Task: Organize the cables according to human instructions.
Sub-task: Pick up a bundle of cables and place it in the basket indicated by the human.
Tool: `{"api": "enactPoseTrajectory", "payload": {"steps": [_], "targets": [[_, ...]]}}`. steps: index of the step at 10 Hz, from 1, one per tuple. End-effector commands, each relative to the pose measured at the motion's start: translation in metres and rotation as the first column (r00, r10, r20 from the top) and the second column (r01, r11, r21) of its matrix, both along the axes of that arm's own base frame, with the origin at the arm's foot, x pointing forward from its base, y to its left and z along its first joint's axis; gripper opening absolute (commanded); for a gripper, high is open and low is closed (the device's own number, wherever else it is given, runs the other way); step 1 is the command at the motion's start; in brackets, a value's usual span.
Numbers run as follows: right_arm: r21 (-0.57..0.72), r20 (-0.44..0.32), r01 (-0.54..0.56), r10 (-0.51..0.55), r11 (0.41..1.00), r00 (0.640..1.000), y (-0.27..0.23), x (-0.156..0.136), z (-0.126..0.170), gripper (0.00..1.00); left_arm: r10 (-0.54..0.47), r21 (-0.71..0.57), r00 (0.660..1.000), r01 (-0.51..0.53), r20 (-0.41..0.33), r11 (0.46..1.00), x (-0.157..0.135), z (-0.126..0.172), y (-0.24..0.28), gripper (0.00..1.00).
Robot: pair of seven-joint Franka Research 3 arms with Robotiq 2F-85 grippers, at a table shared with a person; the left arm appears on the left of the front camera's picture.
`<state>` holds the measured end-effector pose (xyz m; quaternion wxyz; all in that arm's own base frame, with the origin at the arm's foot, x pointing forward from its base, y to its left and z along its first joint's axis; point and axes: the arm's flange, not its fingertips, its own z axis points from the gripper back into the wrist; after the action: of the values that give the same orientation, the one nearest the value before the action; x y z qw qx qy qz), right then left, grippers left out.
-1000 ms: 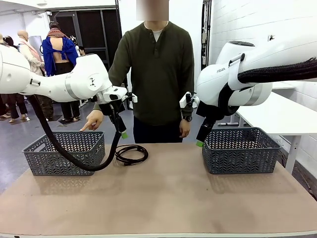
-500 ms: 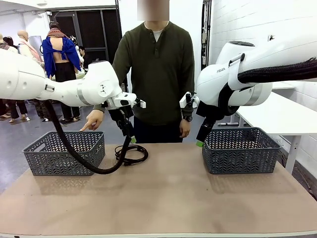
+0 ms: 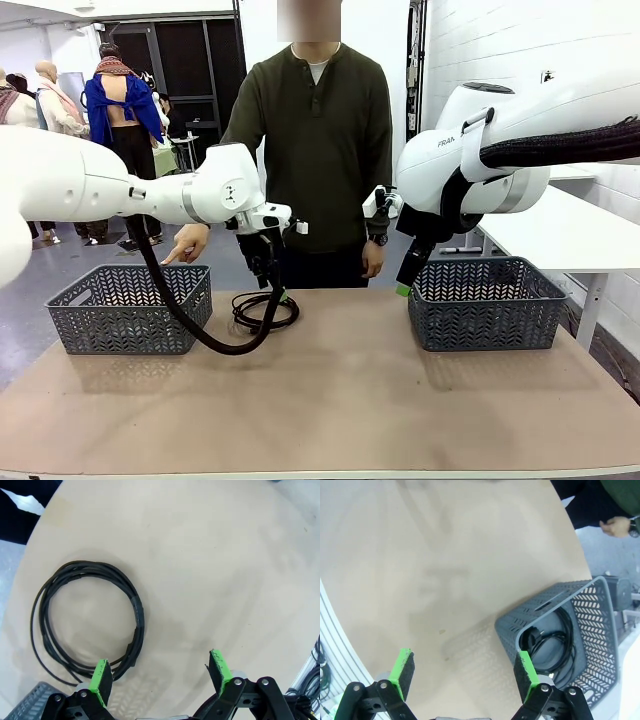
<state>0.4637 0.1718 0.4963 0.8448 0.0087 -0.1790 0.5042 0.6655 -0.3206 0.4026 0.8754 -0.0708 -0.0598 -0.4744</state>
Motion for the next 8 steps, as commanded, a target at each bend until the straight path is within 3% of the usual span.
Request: {"api": "enactPoseTrajectory", "payload": {"steps": [1, 8], "targets": [[-0.011, -0.002, 0.003, -0.003, 1.000, 1.000, -0.001, 0.000, 0.000, 1.00, 0.006, 0.033, 1.000, -0.006, -0.022, 0.999, 0.017, -0.006, -0.009, 1.00], [-0.011, -0.002, 0.003, -0.003, 1.000, 1.000, -0.001, 0.000, 0.000, 1.00, -0.087, 0.094, 0.995, 0.091, -0.047, 0.991, 0.023, -0.046, -0.021, 1.00]]}}
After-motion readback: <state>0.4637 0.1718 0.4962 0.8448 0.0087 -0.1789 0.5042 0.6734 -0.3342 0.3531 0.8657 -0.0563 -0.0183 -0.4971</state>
